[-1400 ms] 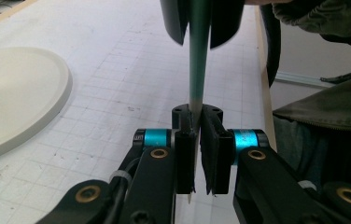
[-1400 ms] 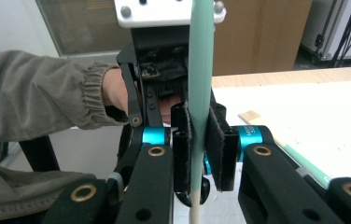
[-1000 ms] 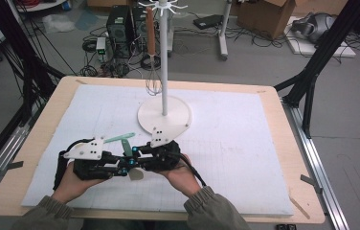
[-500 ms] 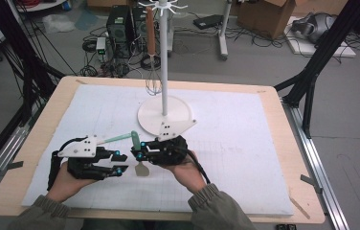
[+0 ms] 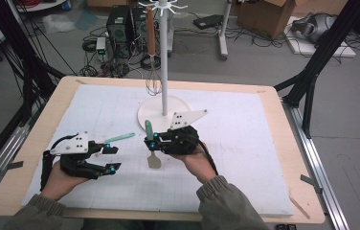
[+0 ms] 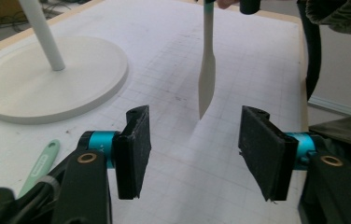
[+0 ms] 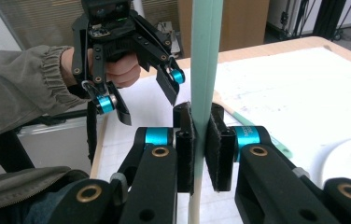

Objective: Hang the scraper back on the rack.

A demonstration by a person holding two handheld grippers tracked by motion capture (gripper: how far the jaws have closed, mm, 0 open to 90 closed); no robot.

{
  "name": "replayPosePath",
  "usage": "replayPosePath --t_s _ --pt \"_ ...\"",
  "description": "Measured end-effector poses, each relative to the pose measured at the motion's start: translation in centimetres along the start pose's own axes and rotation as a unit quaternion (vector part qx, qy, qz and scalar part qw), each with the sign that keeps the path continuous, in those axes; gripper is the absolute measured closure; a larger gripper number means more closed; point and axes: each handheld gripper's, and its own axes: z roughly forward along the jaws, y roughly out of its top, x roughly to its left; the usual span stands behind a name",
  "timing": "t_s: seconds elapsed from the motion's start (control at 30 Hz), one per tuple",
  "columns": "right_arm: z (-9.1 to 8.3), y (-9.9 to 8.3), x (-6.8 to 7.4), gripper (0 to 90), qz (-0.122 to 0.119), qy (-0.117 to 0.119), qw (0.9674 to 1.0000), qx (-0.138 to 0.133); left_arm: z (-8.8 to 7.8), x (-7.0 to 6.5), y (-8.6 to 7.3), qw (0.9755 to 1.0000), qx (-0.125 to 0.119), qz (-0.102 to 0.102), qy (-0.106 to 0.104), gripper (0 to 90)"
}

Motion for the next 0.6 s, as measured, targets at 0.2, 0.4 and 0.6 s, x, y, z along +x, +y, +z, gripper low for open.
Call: replayPosePath --t_s 0.2,0.4,0.6 --pt "-1.1 0.9 -0.9 83.4 0.004 -0.003 1.0 0.0 -0.4 0.4 -0.3 0.9997 -0.005 -0.01 0.021 33.4" --pt "-1.7 2.0 -1.5 83.4 0.002 -0.005 1.0 0.005 -0.6 0.9 -0.6 0.9994 -0.003 -0.018 0.03 28.1" --pt "-1.8 2.4 -2.1 83.4 0.001 -0.004 1.0 0.005 -0.8 1.1 -0.8 0.9989 -0.002 -0.023 0.04 24.4"
